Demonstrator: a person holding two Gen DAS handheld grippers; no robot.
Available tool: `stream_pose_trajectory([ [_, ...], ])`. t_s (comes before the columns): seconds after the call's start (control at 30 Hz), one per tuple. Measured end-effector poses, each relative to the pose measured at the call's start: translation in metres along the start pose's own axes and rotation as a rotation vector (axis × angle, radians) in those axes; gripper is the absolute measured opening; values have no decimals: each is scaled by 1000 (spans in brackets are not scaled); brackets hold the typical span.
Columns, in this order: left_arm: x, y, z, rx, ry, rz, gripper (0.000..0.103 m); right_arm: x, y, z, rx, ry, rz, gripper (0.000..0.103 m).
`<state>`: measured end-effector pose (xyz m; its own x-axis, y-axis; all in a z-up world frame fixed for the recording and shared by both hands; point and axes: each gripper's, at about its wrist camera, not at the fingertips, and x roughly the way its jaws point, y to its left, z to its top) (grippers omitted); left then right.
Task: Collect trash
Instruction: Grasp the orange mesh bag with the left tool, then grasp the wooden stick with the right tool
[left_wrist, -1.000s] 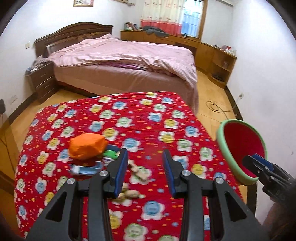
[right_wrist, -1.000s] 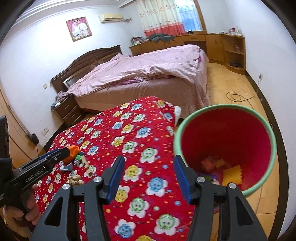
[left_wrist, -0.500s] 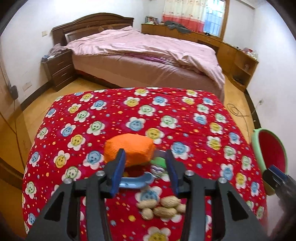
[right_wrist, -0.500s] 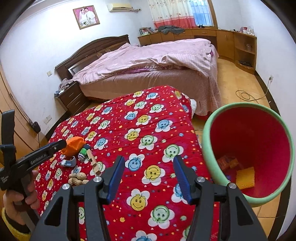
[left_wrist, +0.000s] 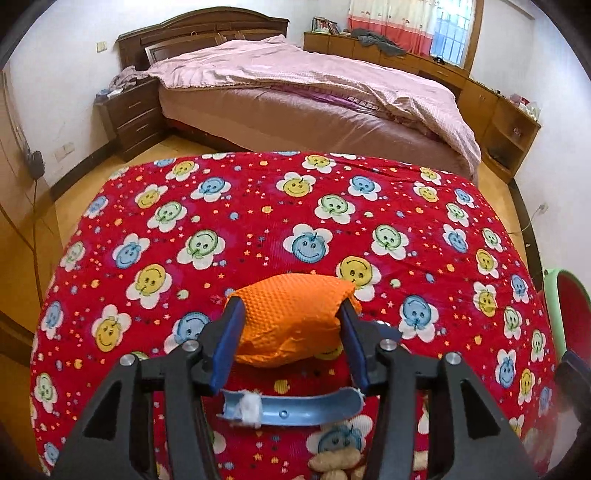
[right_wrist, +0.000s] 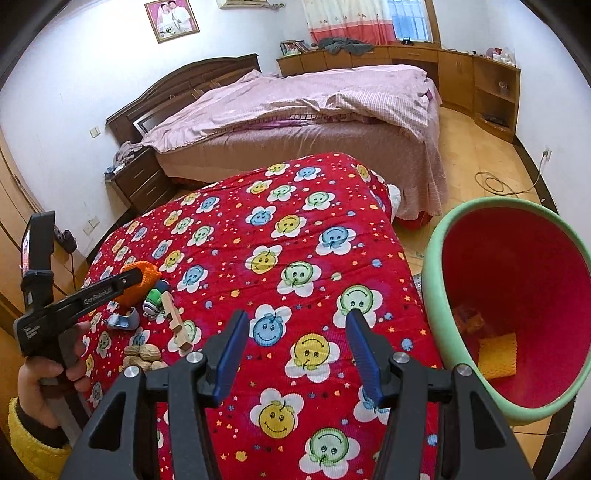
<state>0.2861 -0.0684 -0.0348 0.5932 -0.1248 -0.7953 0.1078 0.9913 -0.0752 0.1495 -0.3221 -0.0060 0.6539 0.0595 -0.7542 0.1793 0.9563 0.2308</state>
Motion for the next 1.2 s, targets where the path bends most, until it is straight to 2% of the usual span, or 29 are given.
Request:
stream_pose_trajectory([
  [0.2, 7, 2, 0, -8, -6, 1, 51, 6, 4, 1, -10, 12, 0, 58],
  [0.27, 8, 3, -1, -11, -10, -5, 41, 6, 6, 1, -16, 13, 2, 58],
  [0.43, 5, 5, -3, -14, -9, -28, 25, 9, 13, 1, -35, 19, 6, 58],
  [0.53, -3, 8, -5, -23, -14, -43, 21, 9, 20, 2, -50, 21, 11, 58],
  [0.7, -27, 19, -8, -47, -52, -53, 20, 13, 33, 3, -79, 25, 29, 58],
  [0.87, -53, 32, -14, -64, -97, -30, 20, 20, 52, 3, -118, 38, 56, 58],
  [1.03, -68, 47, -23, -89, -109, -8, 20, 35, 76, 0, -170, 70, 96, 57],
  [1.2, -72, 59, -34, -105, -101, 29, 20, 51, 100, -5, -228, 99, 115, 47],
])
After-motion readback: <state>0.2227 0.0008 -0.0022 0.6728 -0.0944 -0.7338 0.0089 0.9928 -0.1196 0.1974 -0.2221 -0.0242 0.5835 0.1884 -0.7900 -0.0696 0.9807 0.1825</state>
